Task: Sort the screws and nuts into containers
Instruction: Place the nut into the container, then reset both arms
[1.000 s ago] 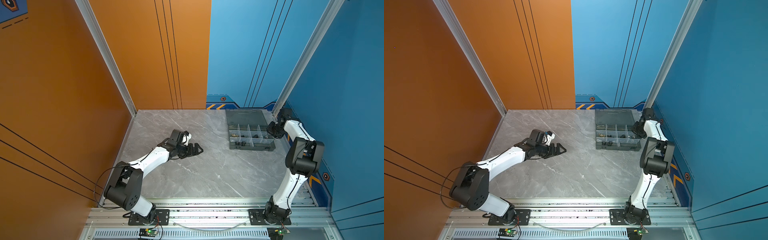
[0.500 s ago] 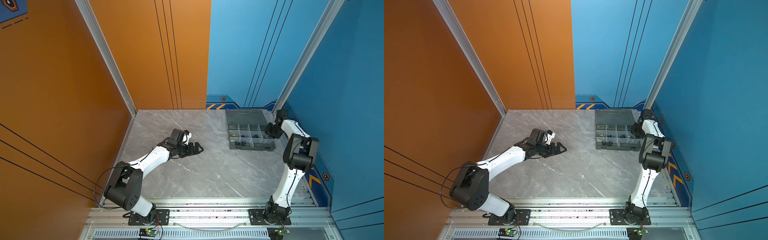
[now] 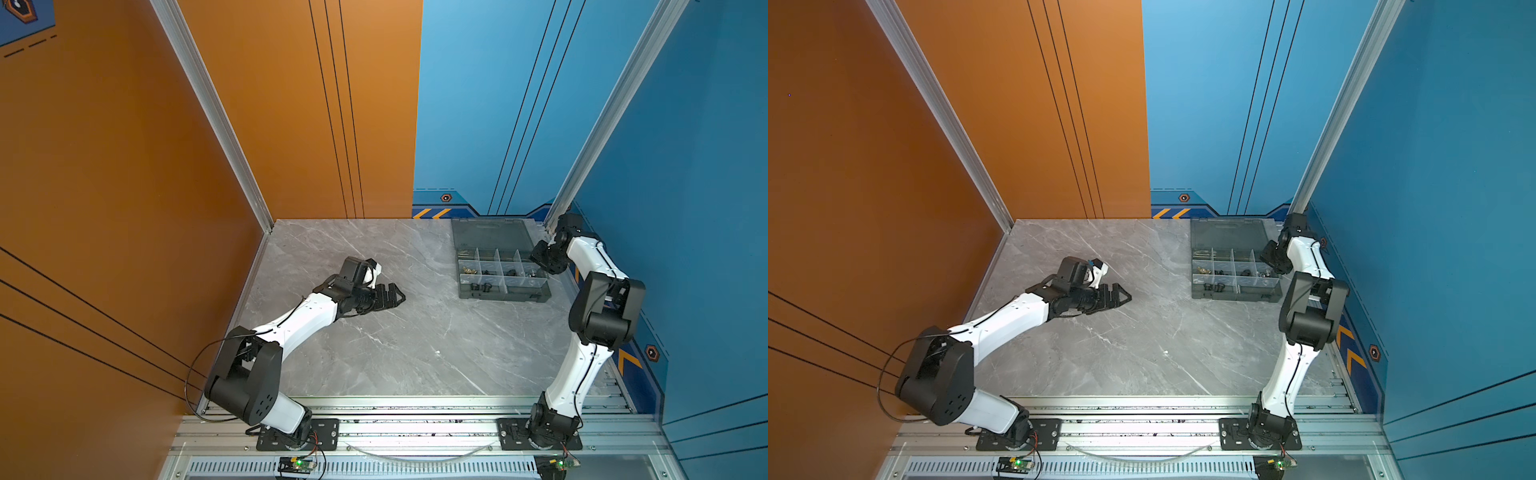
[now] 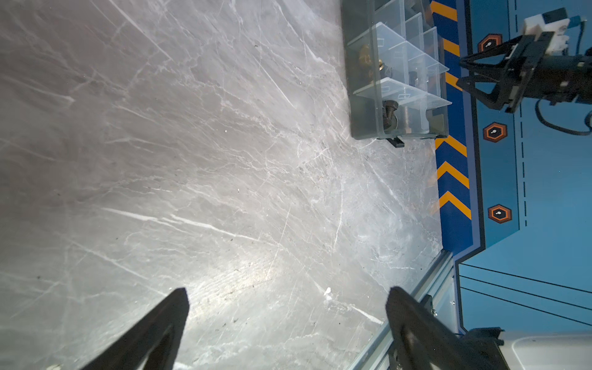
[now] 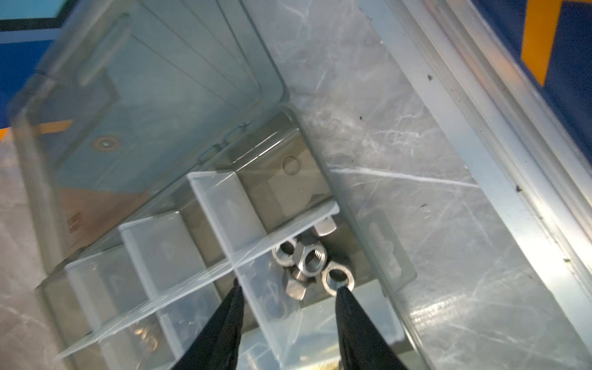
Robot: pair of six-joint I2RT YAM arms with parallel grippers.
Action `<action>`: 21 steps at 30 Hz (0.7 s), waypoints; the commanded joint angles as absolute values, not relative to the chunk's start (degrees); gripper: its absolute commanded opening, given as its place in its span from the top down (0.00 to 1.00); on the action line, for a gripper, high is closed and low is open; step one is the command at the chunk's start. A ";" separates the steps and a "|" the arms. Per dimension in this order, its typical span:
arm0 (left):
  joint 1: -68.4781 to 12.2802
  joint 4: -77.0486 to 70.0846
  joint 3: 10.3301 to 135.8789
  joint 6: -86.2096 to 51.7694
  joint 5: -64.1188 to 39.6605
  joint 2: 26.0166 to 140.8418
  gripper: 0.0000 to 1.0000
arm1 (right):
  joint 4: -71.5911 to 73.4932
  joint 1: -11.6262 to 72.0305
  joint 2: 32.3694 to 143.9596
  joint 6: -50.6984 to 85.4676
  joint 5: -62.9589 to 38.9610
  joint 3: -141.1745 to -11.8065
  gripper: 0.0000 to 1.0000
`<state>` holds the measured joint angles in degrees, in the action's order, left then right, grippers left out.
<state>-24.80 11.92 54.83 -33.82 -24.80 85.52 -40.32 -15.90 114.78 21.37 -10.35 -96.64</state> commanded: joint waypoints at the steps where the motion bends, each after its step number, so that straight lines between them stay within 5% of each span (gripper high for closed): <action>1: -24.44 11.34 56.19 -31.93 -21.45 83.26 0.02 | -41.48 -14.66 106.81 18.17 -12.27 -93.18 0.48; 9: -23.31 11.34 55.01 -30.09 -17.42 79.10 0.02 | -38.52 -10.35 92.42 12.14 -9.64 -79.33 0.42; 21: -22.48 6.40 49.14 -25.47 -6.25 70.54 0.02 | -5.36 -8.10 72.66 6.93 -4.99 -45.35 0.38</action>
<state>-23.18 7.05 50.11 -28.18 -10.59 72.07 -17.50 -8.82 73.89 8.86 -6.96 -49.84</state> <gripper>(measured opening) 0.979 0.622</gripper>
